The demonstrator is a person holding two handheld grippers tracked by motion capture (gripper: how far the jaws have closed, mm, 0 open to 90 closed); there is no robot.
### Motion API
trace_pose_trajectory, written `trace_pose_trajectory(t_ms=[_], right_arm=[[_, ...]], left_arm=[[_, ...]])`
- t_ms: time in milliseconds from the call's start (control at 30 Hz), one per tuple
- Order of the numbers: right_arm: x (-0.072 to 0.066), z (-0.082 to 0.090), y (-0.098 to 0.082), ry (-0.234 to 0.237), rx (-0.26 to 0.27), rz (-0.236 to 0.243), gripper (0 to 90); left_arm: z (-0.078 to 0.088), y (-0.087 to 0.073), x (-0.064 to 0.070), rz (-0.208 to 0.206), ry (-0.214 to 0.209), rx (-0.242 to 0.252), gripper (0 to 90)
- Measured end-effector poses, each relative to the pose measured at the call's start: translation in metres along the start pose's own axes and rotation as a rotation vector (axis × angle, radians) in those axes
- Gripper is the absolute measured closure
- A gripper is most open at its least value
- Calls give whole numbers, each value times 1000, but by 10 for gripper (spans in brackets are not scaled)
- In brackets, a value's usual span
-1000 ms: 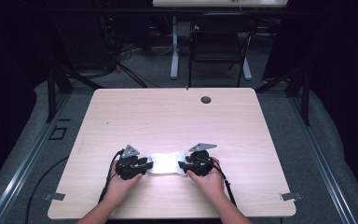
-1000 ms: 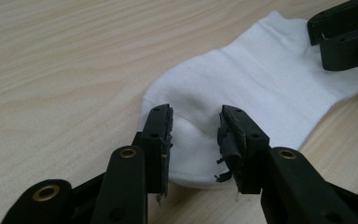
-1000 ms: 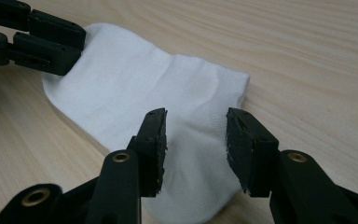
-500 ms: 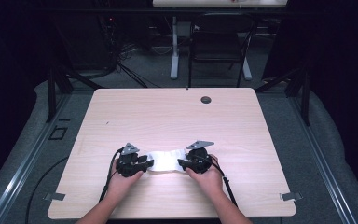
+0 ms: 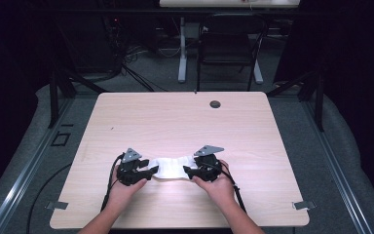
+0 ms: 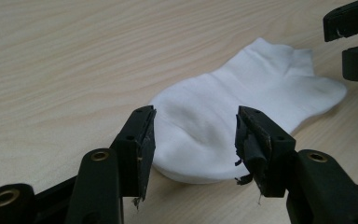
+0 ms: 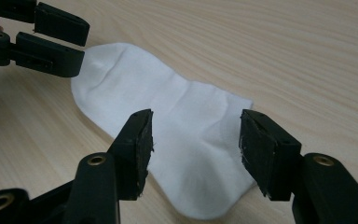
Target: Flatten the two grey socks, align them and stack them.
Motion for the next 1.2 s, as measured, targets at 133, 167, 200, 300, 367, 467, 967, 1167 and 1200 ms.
trace_pose_trajectory(t_ms=[133, 167, 200, 300, 367, 467, 967, 1167, 1200], right_arm=[[-5, 15, -1, -33, 15, 24, 436], [-5, 15, -1, -33, 15, 24, 436], [-6, 19, -1, -41, 17, 32, 436], [-9, 29, -4, -52, 17, 43, 436], [-11, 39, -8, -48, 11, 47, 436], [-13, 46, -12, -45, 29, 40, 436], [-22, 69, -42, -33, 52, 4, 452], [-22, 65, -52, -26, 38, 38, 438], [-21, 64, -54, -30, 40, 40, 439]], left_arm=[[14, 3, 7, -25, -11, 6, 478], [18, 3, 8, -31, -18, 8, 478], [22, 3, 10, -38, -17, 11, 477], [32, 1, 14, -50, -12, 29, 473], [39, -1, 16, -57, -14, 35, 473], [47, -4, 18, -63, -19, 38, 473], [59, -34, 10, -97, 2, -41, 468], [61, -40, 2, -93, -10, -29, 470], [60, -41, 1, -90, -10, -26, 470]])
Point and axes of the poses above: each handheld gripper's, and its own axes: z roughly backward along the jaws, y roughly out of its top, x roughly to its right, the point moved 1 cm from there along -z, roughly forward along the jaws, and after that the axes turned 11 degrees about z, right-handed, at the moved point
